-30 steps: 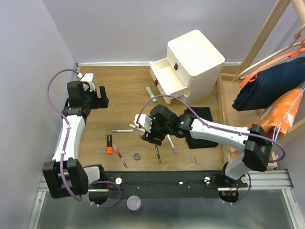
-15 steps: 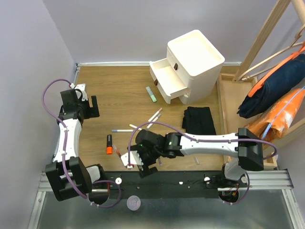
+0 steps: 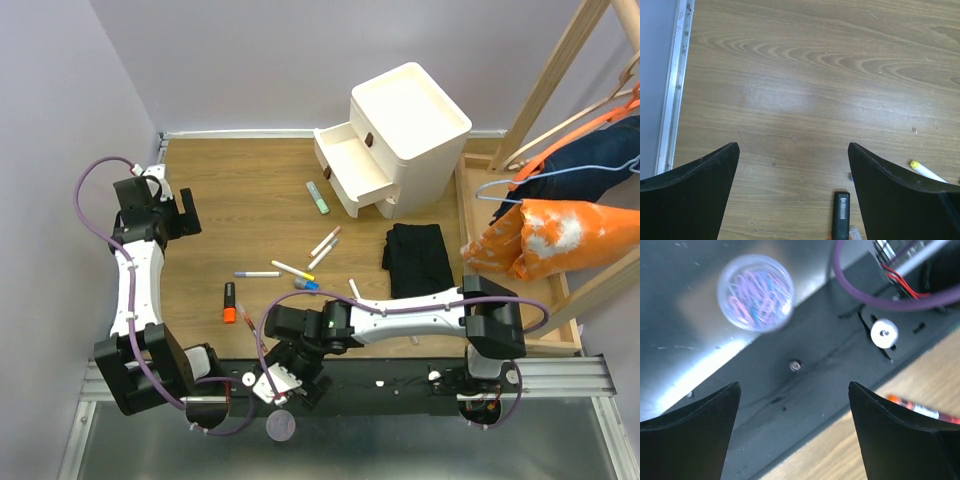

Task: Sort the stationery into containers
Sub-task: Pick up the stationery from the corner of the board.

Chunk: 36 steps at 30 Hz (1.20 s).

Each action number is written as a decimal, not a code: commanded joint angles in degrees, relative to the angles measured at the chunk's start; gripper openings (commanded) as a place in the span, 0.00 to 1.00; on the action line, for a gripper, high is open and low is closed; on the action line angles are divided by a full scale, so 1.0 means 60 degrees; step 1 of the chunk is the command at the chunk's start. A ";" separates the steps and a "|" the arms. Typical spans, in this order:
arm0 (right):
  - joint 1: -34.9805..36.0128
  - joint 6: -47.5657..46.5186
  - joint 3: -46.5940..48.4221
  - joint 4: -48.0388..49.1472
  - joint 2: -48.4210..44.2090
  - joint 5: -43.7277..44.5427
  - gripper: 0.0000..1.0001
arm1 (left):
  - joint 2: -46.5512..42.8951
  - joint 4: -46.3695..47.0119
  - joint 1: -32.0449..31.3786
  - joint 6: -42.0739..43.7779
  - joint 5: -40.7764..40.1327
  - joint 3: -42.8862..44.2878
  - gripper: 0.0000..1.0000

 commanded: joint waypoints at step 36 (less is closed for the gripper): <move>0.1222 0.0120 0.0725 0.1139 0.1502 -0.1866 0.90 | -0.0699 -0.0071 0.1113 -0.0270 0.0440 -0.0491 0.99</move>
